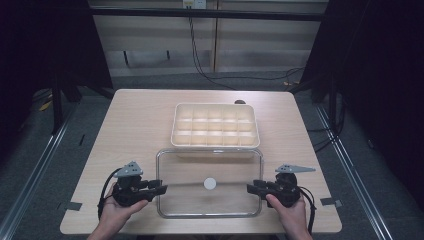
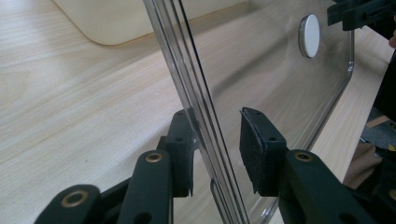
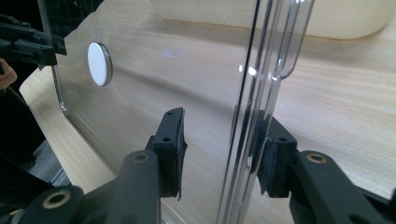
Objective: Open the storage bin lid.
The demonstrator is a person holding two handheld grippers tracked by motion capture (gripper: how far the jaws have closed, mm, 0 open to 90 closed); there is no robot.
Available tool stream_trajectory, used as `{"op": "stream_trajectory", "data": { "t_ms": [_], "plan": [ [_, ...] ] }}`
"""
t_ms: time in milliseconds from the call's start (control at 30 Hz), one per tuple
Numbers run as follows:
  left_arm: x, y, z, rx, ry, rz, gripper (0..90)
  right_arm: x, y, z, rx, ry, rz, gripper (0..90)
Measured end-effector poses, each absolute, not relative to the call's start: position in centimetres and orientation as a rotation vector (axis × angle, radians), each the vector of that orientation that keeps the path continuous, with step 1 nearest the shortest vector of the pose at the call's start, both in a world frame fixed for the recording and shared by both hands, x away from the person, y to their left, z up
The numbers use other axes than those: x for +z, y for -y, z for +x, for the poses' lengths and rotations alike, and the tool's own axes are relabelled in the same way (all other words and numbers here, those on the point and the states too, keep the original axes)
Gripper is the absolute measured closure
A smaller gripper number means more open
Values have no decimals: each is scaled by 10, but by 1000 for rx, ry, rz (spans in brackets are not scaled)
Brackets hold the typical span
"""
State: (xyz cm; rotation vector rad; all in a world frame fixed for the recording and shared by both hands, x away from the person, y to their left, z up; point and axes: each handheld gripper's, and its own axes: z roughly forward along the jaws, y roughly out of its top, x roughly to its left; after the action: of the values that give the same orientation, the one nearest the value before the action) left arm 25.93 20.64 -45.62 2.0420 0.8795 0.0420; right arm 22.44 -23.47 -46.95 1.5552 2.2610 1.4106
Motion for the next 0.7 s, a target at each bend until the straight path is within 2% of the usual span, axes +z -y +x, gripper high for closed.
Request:
{"op": "stream_trajectory", "data": {
  "t_ms": [700],
  "plan": [
    [-473, -202, 276, -3, -869, 2070, 598, -482, 235, 237, 1339, -2279, 1611, 492]
  ]
}}
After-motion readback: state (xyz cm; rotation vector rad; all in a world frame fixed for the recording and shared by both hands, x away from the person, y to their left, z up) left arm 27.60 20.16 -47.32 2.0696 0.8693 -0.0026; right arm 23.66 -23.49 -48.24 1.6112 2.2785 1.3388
